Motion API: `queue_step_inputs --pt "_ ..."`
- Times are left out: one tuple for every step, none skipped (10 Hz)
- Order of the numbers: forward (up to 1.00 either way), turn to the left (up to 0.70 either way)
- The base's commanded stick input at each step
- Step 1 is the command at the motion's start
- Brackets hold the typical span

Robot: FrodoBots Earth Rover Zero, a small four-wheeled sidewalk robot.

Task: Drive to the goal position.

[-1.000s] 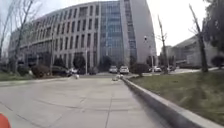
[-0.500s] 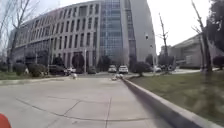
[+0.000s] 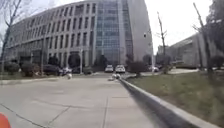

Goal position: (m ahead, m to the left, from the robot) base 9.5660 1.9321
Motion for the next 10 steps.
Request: queue_step_inputs --pt "0.7 0.0" --pt "0.7 0.0" --pt "0.7 0.0" --pt "0.7 0.0" --pt "0.7 0.0" --pt "0.7 0.0" --pt "0.7 0.0" --pt "0.7 0.0" --pt "0.7 0.0" --pt "0.7 0.0"
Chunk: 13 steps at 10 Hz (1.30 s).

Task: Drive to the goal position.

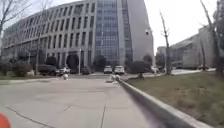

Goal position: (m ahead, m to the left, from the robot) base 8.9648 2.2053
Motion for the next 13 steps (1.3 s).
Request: queue_step_inputs --pt "0.7 0.0" --pt "0.7 0.0" --pt "0.7 0.0" --pt "0.7 0.0" --pt "0.7 0.0" --pt "0.7 0.0" --pt "0.7 0.0" --pt "0.7 0.0" --pt "0.7 0.0" --pt "0.7 0.0" --pt "0.7 0.0" --pt "0.7 0.0" --pt "0.7 0.0"
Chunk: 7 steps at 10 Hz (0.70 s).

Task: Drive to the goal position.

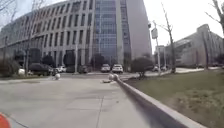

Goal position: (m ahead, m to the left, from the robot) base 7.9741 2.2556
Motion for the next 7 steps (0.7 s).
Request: queue_step_inputs --pt "0.7 0.0" --pt "0.7 0.0" --pt "0.7 0.0" --pt "0.7 0.0" --pt "0.7 0.0" --pt "0.0 0.0" --pt "0.0 0.0"
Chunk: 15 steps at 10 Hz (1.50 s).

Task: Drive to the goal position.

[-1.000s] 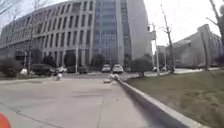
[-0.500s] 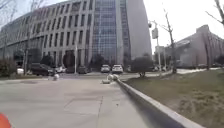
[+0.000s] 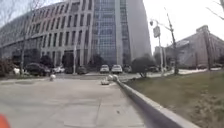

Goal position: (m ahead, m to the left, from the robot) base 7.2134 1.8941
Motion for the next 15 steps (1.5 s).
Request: queue_step_inputs --pt "0.0 0.0" --pt "0.0 0.0" --pt "0.0 0.0" --pt "0.0 0.0" --pt "0.0 0.0" --pt "0.0 0.0" --pt "0.0 0.0" --pt "0.07 0.0" --pt "0.66 0.0" --pt "0.7 0.0" --pt "0.7 0.0" --pt "0.7 0.0" --pt "0.7 0.0" --pt "0.7 0.0" --pt "0.7 0.0"
